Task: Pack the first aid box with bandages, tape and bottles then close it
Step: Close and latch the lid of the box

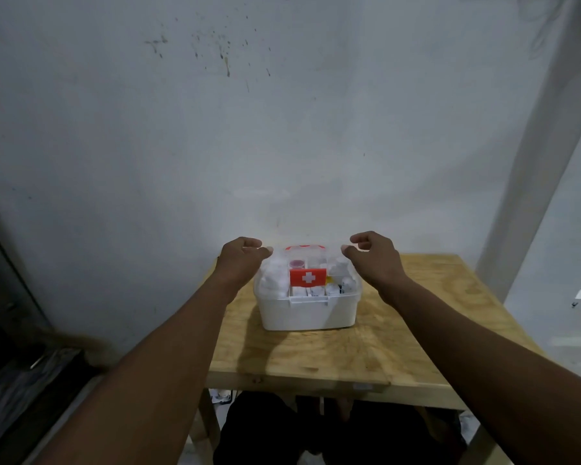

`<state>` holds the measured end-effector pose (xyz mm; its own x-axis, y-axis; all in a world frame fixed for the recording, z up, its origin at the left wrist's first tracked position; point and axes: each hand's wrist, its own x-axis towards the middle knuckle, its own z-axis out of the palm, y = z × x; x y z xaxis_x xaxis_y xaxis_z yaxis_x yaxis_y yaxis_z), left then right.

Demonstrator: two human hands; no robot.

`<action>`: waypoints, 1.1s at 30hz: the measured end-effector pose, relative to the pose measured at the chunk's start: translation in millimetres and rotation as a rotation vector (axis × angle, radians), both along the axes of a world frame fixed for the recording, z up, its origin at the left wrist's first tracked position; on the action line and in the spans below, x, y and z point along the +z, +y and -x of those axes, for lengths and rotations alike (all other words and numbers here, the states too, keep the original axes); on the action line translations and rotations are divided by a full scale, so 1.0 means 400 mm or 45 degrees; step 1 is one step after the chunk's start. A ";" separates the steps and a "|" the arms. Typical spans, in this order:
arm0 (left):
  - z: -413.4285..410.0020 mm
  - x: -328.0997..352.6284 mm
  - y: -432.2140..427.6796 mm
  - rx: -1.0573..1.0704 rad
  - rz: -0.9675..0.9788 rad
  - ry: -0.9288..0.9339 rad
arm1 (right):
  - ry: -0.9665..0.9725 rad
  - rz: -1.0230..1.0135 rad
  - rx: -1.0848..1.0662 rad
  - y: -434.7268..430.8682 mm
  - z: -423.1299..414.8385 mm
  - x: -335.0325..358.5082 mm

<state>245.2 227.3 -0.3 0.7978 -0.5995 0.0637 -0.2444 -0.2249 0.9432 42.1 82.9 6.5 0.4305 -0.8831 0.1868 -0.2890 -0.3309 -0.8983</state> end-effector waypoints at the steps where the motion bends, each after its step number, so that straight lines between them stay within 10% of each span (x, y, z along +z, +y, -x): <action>1: -0.003 -0.003 0.001 0.009 0.002 -0.004 | -0.030 -0.060 -0.039 0.004 -0.002 0.004; 11: -0.017 0.014 -0.010 0.068 0.057 0.052 | -0.390 -0.727 -0.094 0.087 -0.027 0.035; 33: 0.012 -0.042 0.022 0.001 -0.016 -0.066 | -0.377 -0.795 0.009 0.122 0.028 -0.041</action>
<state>240.5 235.9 -17.3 0.7943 -0.5996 0.0978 -0.2929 -0.2369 0.9263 31.0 131.5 -10.0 0.4460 -0.8608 -0.2450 -0.0020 0.2728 -0.9621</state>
